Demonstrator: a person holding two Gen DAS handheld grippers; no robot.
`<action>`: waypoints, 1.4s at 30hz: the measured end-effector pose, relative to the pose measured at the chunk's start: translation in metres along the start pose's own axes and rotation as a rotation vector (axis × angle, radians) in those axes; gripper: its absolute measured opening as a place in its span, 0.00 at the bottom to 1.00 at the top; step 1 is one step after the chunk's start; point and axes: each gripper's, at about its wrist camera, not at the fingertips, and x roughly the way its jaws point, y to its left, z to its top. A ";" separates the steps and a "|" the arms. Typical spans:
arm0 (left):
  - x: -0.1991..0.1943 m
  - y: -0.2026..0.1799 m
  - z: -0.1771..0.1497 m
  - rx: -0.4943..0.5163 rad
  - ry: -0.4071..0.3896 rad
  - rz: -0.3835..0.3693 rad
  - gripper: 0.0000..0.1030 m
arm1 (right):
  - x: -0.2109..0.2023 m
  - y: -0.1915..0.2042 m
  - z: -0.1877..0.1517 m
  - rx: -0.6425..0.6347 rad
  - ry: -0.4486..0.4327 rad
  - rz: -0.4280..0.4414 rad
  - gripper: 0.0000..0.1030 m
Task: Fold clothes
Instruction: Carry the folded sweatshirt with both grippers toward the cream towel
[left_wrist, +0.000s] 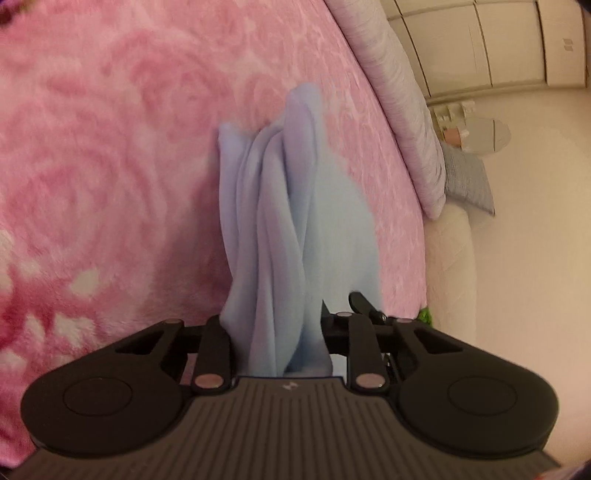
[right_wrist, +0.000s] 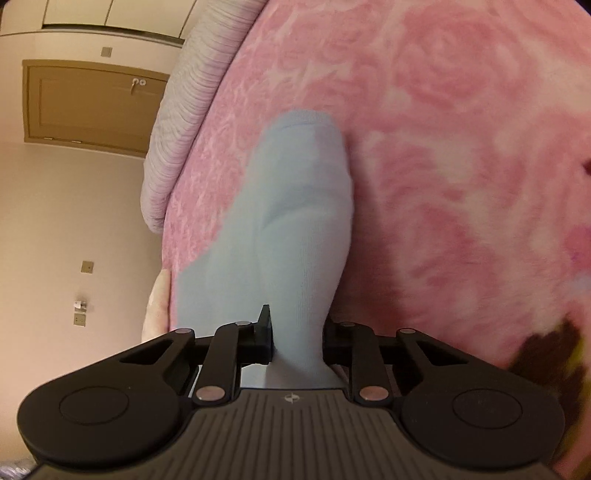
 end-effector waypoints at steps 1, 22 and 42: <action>-0.010 -0.007 0.004 -0.006 -0.006 0.002 0.19 | -0.004 0.013 0.001 0.001 0.008 -0.001 0.21; -0.310 -0.057 0.068 -0.199 -0.340 0.022 0.19 | 0.064 0.322 -0.059 -0.117 0.285 0.051 0.21; -0.517 0.126 0.480 0.096 -0.324 -0.032 0.20 | 0.433 0.570 -0.170 -0.228 0.058 0.205 0.21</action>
